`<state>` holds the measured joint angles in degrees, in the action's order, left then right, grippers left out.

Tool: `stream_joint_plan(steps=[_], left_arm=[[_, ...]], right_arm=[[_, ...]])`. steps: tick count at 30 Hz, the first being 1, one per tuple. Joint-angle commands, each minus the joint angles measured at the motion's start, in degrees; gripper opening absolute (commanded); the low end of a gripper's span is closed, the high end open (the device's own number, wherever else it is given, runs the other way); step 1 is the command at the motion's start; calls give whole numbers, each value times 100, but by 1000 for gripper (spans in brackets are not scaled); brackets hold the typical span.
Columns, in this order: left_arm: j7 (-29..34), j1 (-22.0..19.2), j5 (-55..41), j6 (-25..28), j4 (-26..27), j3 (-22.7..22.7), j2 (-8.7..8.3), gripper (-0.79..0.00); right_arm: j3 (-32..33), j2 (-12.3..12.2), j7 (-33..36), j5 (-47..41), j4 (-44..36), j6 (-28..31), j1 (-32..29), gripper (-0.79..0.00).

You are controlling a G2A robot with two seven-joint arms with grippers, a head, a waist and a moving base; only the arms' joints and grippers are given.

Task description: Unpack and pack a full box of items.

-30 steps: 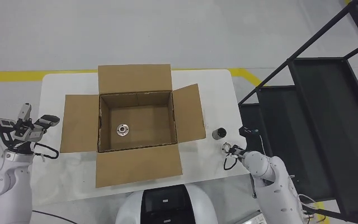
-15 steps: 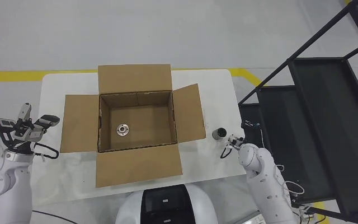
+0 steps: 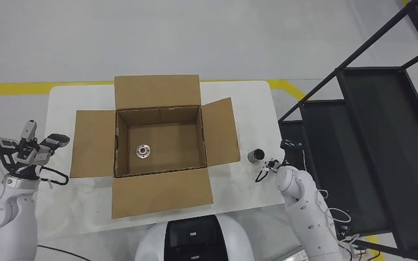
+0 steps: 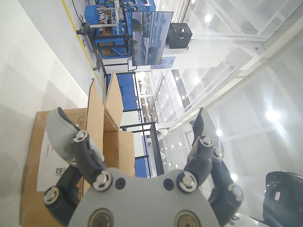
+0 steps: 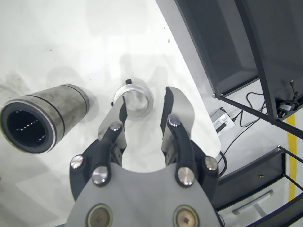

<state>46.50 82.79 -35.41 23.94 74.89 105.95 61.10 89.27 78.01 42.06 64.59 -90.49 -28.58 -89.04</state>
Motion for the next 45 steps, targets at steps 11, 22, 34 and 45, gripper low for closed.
stream_joint_plan(steps=[11, 22, 34, 45], left_arm=[[0, 0, 0, 0, 0, 0, 0, 0], [0, 0, 0, 0, 0, 0, 0, 0], [0, 0, 0, 0, 0, 0, 0, 0], [0, 0, 0, 0, 0, 0, 0, 0]], right_arm=[[757, 75, -924, -2718, -1772, 1084, -538, 0], [569, 92, -577, -5374, -2289, 3438, -778, 0], [-477, 68, -420, -5419, -2085, 4283, -234, 0], [-836, 66, -446, -5120, -1812, 4261, 63, 0]])
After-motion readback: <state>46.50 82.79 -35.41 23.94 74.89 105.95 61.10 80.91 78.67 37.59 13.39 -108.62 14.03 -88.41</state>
